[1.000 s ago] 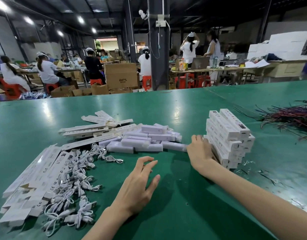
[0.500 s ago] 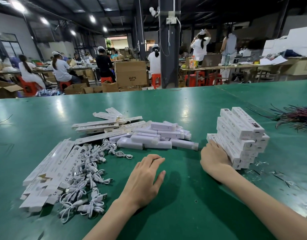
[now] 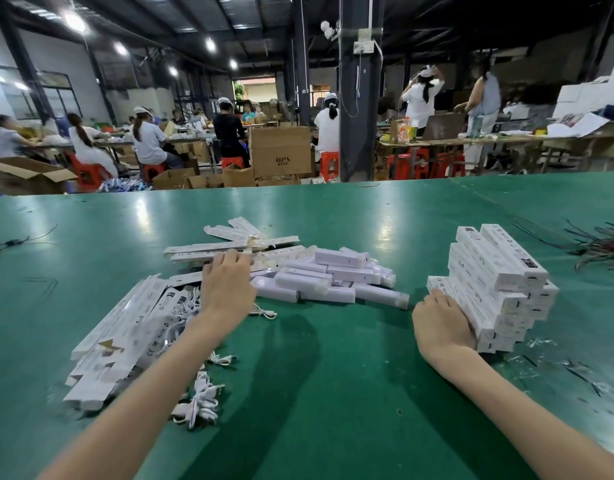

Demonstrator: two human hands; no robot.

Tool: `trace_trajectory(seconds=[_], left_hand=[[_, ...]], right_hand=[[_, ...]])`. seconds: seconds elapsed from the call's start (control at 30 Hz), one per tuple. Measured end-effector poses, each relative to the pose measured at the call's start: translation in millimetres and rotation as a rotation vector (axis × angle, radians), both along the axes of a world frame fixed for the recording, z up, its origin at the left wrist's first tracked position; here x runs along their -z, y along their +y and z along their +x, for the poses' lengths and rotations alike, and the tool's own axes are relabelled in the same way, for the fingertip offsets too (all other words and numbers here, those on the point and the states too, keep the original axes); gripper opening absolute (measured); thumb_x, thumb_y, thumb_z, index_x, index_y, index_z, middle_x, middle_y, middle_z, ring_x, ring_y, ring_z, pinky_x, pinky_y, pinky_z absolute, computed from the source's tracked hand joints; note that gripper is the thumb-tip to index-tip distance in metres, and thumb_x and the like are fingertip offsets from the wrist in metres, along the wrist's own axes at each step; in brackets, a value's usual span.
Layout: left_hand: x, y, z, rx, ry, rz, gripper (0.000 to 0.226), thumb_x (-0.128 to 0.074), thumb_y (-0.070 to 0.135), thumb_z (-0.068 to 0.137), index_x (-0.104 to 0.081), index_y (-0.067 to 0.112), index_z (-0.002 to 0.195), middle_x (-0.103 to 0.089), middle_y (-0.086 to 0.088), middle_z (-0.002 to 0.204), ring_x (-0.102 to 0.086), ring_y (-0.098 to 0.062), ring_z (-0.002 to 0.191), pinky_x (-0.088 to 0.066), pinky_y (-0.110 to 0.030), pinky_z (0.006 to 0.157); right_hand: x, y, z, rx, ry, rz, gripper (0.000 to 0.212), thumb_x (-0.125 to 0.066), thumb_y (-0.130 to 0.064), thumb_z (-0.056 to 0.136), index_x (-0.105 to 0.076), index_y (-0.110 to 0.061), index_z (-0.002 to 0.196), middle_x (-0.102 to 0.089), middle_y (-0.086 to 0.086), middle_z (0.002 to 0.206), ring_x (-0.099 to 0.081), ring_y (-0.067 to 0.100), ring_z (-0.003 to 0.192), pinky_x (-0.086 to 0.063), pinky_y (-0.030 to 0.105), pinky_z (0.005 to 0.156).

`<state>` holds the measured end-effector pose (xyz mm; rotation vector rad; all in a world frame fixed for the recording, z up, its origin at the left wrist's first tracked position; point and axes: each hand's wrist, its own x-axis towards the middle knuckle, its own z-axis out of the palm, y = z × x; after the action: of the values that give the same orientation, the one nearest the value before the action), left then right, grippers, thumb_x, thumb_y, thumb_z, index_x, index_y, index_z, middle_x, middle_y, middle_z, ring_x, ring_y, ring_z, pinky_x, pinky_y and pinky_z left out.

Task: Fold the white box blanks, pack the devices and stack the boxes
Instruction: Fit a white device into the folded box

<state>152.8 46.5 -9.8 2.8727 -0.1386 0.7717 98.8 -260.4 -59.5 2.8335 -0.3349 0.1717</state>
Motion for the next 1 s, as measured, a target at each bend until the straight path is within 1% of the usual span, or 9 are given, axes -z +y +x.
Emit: trace_trajectory(seconds=[0.07, 0.2, 0.33, 0.43, 0.6, 0.73, 0.83, 0.93, 1.0], left_hand=[[-13.0, 14.5, 25.6, -0.098, 0.109, 0.144, 0.045, -0.052, 0.001, 0.084, -0.052, 0.011, 0.128, -0.053, -0.009, 0.129, -0.043, -0.026, 0.123, -0.035, -0.041, 0.102], [-3.7, 42.7, 58.1, -0.147, 0.315, 0.341, 0.045, -0.049, 0.003, 0.088, -0.046, 0.011, 0.132, -0.053, -0.01, 0.133, -0.048, -0.027, 0.125, -0.035, -0.044, 0.106], [7.9, 49.3, 68.4, -0.156, 0.343, 0.387, 0.048, -0.045, 0.001, 0.089, -0.042, 0.011, 0.136, -0.053, -0.009, 0.134, -0.051, -0.026, 0.124, -0.035, -0.041, 0.105], [11.1, 53.4, 78.2, -0.141, 0.377, 0.385, 0.045, -0.044, -0.003, 0.088, -0.044, 0.011, 0.131, -0.056, -0.008, 0.129, -0.055, -0.025, 0.119, -0.039, -0.04, 0.098], [6.9, 52.0, 84.5, -0.097, 0.254, 0.462, 0.045, -0.044, -0.006, 0.088, -0.051, 0.017, 0.126, -0.064, -0.004, 0.122, -0.059, -0.022, 0.115, -0.037, -0.037, 0.1], [8.9, 55.8, 86.1, -0.054, 0.142, 0.551, 0.034, -0.044, -0.007, 0.09, -0.058, 0.013, 0.113, -0.067, -0.003, 0.107, -0.063, -0.02, 0.1, -0.046, -0.032, 0.091], [4.3, 59.2, 82.7, -0.078, 0.078, 0.604, 0.03, -0.049, -0.006, 0.088, -0.057, 0.011, 0.112, -0.065, -0.004, 0.106, -0.061, -0.019, 0.1, -0.049, -0.03, 0.089], [-7.8, 58.6, 74.7, -0.116, -0.021, 0.597, 0.029, -0.054, -0.007, 0.086, -0.058, 0.008, 0.111, -0.065, -0.006, 0.104, -0.061, -0.02, 0.096, -0.051, -0.031, 0.086], [-17.9, 53.5, 65.5, -0.113, -0.118, 0.513, 0.029, -0.053, -0.011, 0.084, -0.06, 0.002, 0.108, -0.065, -0.013, 0.101, -0.061, -0.028, 0.094, -0.051, -0.036, 0.084]], right_hand=[[1.4, 2.1, 1.0, 0.0, -0.012, -0.035, 0.037, -0.043, -0.003, 0.094, -0.054, -0.009, 0.129, -0.051, 0.009, 0.137, -0.031, 0.028, 0.138, -0.023, 0.034, 0.115], [4.1, 5.1, 2.7, -0.009, -0.07, -0.067, 0.036, -0.043, -0.006, 0.096, -0.053, -0.01, 0.13, -0.055, 0.007, 0.132, -0.035, 0.028, 0.135, -0.017, 0.037, 0.118], [9.0, 5.5, 4.3, -0.029, -0.117, -0.052, 0.035, -0.045, -0.007, 0.096, -0.05, -0.01, 0.131, -0.055, 0.007, 0.132, -0.033, 0.029, 0.137, -0.015, 0.04, 0.119], [10.8, 7.7, 4.8, -0.065, -0.149, -0.041, 0.028, -0.046, -0.009, 0.097, -0.055, -0.014, 0.123, -0.06, 0.005, 0.124, -0.041, 0.028, 0.129, -0.02, 0.041, 0.117], [12.2, 10.2, 6.5, -0.08, -0.208, -0.076, 0.025, -0.04, -0.015, 0.102, -0.058, -0.014, 0.12, -0.063, 0.004, 0.117, -0.047, 0.027, 0.119, -0.024, 0.039, 0.114], [10.7, 12.4, 2.9, -0.04, -0.222, -0.074, 0.025, -0.045, -0.011, 0.098, -0.059, -0.011, 0.119, -0.063, 0.006, 0.116, -0.048, 0.028, 0.117, -0.028, 0.038, 0.111], [9.2, 12.6, 2.2, -0.038, -0.232, -0.084, 0.026, -0.042, -0.01, 0.097, -0.058, -0.009, 0.117, -0.063, 0.007, 0.115, -0.046, 0.029, 0.117, -0.029, 0.038, 0.109], [8.0, 13.9, 1.2, -0.035, -0.237, -0.091, 0.026, -0.041, -0.008, 0.096, -0.058, -0.008, 0.115, -0.062, 0.008, 0.113, -0.046, 0.03, 0.115, -0.03, 0.038, 0.108], [6.0, 16.4, -0.1, -0.023, -0.264, -0.097, 0.025, -0.047, -0.003, 0.092, -0.057, -0.007, 0.115, -0.06, 0.01, 0.112, -0.047, 0.03, 0.112, -0.033, 0.038, 0.107]])
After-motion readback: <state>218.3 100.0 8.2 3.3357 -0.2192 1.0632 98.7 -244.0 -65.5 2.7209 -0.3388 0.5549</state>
